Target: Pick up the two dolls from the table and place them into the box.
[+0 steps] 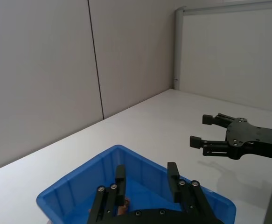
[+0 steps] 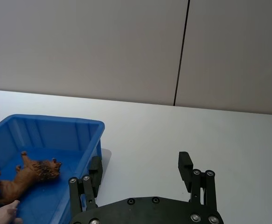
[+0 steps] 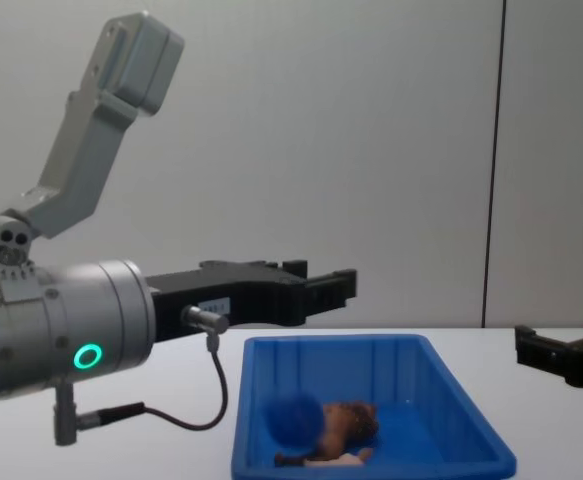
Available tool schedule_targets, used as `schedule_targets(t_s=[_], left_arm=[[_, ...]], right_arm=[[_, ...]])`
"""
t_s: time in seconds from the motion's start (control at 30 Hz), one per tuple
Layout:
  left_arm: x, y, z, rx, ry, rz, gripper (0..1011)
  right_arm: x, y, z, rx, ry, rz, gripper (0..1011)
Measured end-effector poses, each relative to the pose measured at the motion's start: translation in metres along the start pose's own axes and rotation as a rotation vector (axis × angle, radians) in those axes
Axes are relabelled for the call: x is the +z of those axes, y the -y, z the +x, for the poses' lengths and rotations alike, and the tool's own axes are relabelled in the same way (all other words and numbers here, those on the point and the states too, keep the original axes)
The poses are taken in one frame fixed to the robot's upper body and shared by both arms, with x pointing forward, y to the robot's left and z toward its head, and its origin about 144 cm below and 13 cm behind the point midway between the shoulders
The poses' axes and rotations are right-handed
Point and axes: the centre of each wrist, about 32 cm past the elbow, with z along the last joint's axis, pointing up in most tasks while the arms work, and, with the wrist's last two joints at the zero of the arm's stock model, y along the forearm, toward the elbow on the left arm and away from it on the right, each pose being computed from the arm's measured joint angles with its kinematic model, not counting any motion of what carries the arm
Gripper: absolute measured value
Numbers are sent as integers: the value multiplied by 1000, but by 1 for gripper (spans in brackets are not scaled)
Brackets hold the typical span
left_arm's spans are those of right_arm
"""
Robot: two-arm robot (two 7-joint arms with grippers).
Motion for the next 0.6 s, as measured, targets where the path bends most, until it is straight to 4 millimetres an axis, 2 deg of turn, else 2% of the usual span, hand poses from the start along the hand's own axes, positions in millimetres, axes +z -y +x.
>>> schedule_targets(t_s=[0.07, 0.2, 0.3, 0.33, 0.43, 0.6], left_arm=[[0, 1, 0, -7, -2, -3, 570], [0, 3, 0, -23, -5, -9, 734], [1, 3, -1, -32, -7, -13, 793], [1, 4, -1, -33, -7, -14, 850], [1, 4, -1, -39, -8, -16, 933], [1, 5, -1, -46, -10, -19, 1001]], right_arm=[[0, 0, 0, 0, 0, 0, 1001], [0, 0, 0, 0, 0, 0, 1001], [0, 0, 0, 0, 0, 0, 1001], [0, 0, 0, 0, 0, 0, 1001], [0, 0, 0, 0, 0, 0, 1001], [0, 0, 0, 0, 0, 0, 1001]])
